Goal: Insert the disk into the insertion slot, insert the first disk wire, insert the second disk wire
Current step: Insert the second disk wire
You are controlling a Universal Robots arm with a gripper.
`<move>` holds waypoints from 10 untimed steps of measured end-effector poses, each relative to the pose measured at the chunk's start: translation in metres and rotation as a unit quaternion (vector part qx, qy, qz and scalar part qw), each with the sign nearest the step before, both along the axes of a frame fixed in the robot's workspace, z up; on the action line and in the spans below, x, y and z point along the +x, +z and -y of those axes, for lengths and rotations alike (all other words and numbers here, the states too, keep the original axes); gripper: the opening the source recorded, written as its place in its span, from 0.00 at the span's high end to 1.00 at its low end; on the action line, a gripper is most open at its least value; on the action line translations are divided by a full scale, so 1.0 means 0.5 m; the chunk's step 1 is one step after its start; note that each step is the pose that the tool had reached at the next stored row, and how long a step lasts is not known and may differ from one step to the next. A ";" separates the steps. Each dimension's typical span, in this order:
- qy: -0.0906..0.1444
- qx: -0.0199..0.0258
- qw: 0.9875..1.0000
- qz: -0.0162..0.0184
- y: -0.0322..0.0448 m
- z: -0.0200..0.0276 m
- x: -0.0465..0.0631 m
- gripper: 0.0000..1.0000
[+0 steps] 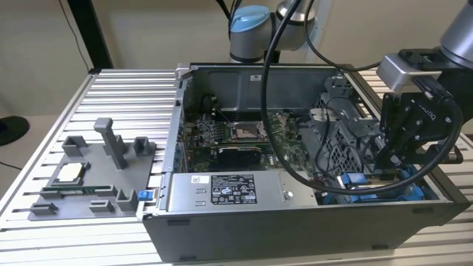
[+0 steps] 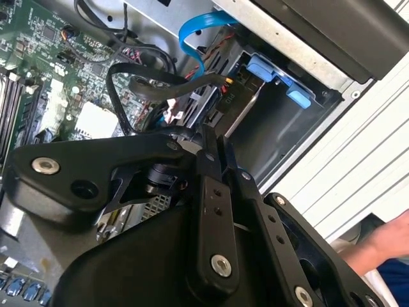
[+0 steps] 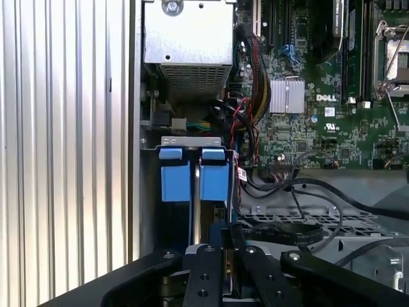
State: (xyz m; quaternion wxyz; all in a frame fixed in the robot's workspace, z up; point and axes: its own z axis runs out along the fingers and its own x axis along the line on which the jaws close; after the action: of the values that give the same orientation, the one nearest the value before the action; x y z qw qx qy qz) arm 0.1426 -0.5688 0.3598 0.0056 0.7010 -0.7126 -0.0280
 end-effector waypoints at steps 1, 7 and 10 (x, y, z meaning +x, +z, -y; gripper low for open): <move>0.000 0.000 1.000 0.001 -0.001 0.0001 0.000 1.00; 0.000 0.000 1.000 0.011 -0.012 0.0001 0.000 1.00; 0.000 0.000 1.000 0.017 -0.014 0.0001 0.000 1.00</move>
State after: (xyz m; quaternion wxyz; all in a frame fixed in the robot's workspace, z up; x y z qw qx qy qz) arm 0.1427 -0.5688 0.3525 -0.0066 0.7017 -0.7123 -0.0158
